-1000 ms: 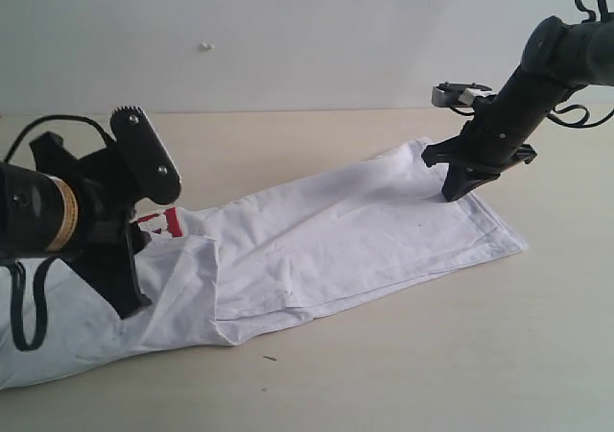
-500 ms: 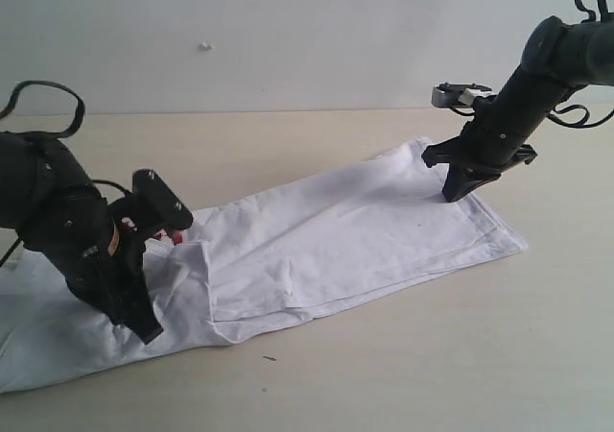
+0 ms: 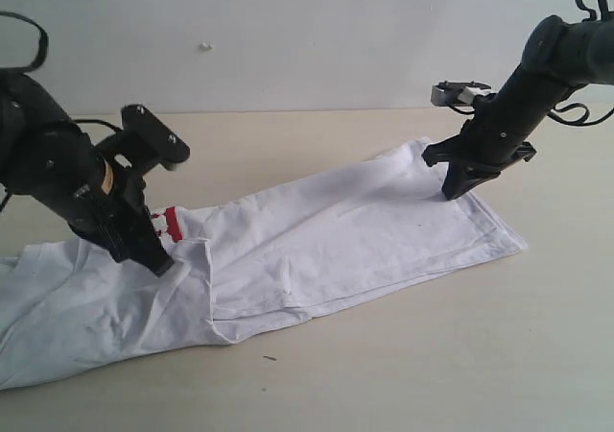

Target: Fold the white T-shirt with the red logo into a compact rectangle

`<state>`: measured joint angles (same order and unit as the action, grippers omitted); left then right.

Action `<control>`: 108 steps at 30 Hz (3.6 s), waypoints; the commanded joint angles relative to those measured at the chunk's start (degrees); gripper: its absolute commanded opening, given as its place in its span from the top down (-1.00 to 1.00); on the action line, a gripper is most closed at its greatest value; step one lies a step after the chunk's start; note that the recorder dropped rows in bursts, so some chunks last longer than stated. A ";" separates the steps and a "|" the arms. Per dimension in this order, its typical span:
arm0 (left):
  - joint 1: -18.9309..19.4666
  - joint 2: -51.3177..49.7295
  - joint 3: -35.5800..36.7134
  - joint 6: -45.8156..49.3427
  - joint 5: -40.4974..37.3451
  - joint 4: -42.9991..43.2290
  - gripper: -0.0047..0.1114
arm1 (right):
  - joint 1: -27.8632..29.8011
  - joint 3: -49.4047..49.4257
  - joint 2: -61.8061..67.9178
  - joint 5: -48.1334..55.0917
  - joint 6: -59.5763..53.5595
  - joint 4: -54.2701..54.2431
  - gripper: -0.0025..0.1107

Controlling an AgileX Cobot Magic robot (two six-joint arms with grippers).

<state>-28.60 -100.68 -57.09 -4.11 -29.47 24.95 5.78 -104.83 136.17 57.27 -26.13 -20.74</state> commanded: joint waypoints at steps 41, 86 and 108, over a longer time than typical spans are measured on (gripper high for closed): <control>28.67 -12.59 -8.33 8.10 4.72 -18.25 0.92 | 0.23 21.35 -14.22 -17.50 -0.36 -0.02 0.96; 39.32 3.26 2.19 14.51 3.25 -36.37 -0.14 | -7.11 24.95 -10.84 -15.60 8.20 9.27 0.96; 43.34 -14.83 -4.85 27.98 -5.00 -56.23 0.90 | -7.11 24.95 -10.84 -15.95 7.02 9.38 0.96</control>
<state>14.70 -115.08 -62.48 24.01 -31.32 -31.69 -1.31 -80.20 123.99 42.20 -18.62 -12.15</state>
